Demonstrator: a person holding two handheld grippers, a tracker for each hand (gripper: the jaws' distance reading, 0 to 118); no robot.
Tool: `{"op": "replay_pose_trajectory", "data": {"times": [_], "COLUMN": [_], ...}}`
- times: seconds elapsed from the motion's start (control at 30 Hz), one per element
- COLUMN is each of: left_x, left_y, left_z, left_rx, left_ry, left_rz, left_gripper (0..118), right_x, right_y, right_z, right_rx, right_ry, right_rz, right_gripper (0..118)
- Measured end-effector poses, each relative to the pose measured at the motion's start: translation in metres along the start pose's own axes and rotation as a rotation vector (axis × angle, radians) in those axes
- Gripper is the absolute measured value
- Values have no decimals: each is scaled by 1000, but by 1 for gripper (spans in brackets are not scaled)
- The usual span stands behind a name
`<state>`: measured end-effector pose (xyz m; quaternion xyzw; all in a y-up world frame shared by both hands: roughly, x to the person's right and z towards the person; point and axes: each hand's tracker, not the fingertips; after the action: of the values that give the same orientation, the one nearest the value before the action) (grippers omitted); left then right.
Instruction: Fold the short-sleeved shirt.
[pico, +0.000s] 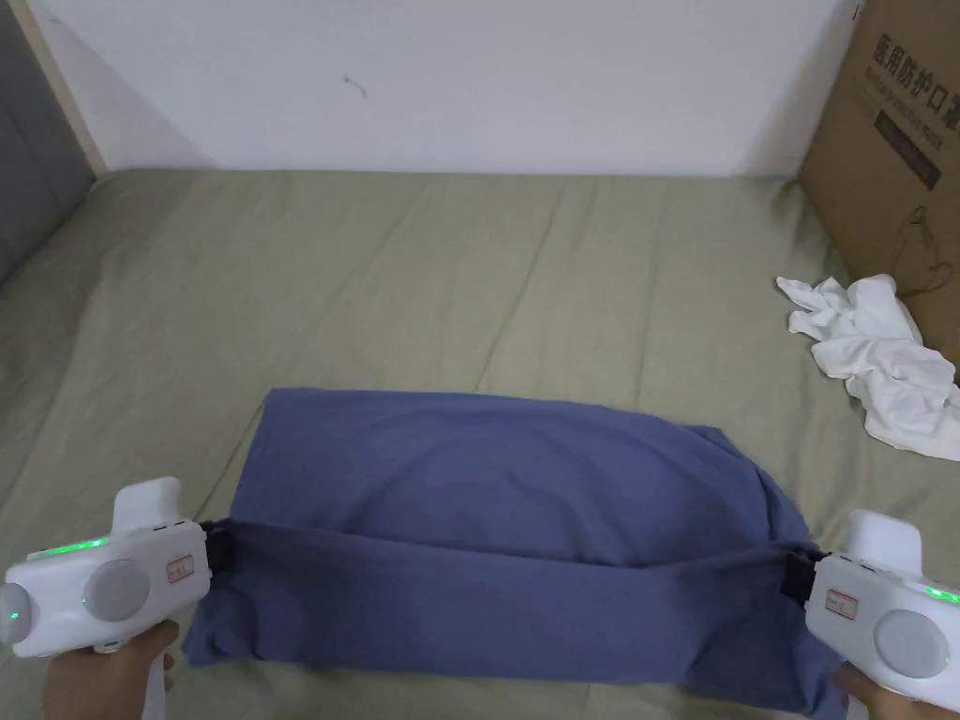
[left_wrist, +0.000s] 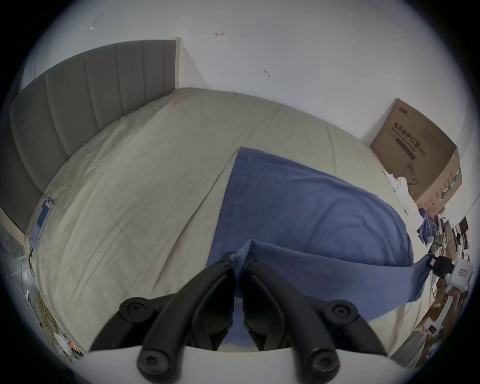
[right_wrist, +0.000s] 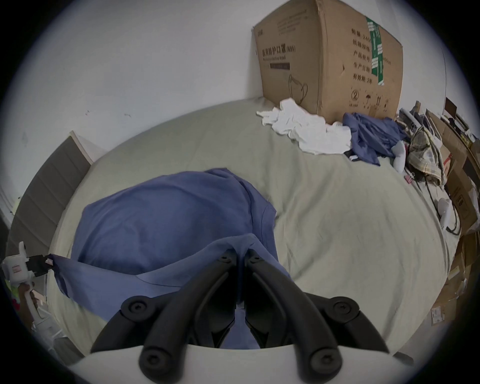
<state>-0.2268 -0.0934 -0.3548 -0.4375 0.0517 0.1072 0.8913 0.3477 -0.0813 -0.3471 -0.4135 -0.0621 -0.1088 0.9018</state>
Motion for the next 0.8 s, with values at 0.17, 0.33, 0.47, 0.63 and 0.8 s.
{"op": "replay_pose_trajectory", "data": {"times": [0.17,0.33,0.47,0.63,0.8], "left_x": [-1,-3,-3,6,21], "left_y": [-7,-16,-14,-8,2], "left_z": [-34,-45,-40,-13,33], "left_rx": [-66,-94,-75,-34,64], "left_ry": [25,17,17,-8,-75], "left_rz": [38,66,68,70,17], "left_gripper": [9,9,59,81,97], "right_x": [3,4,5,5,-3], "right_y": [-2,-8,-8,2,24], "right_z": [-33,-47,-43,-11,48], "right_rx": [-68,-113,-109,-3,159], "right_ry": [-12,-30,-34,-10,28], "right_rz": [-21,-17,-6,6,51], "right_gripper": [6,7,27,100,110]}}
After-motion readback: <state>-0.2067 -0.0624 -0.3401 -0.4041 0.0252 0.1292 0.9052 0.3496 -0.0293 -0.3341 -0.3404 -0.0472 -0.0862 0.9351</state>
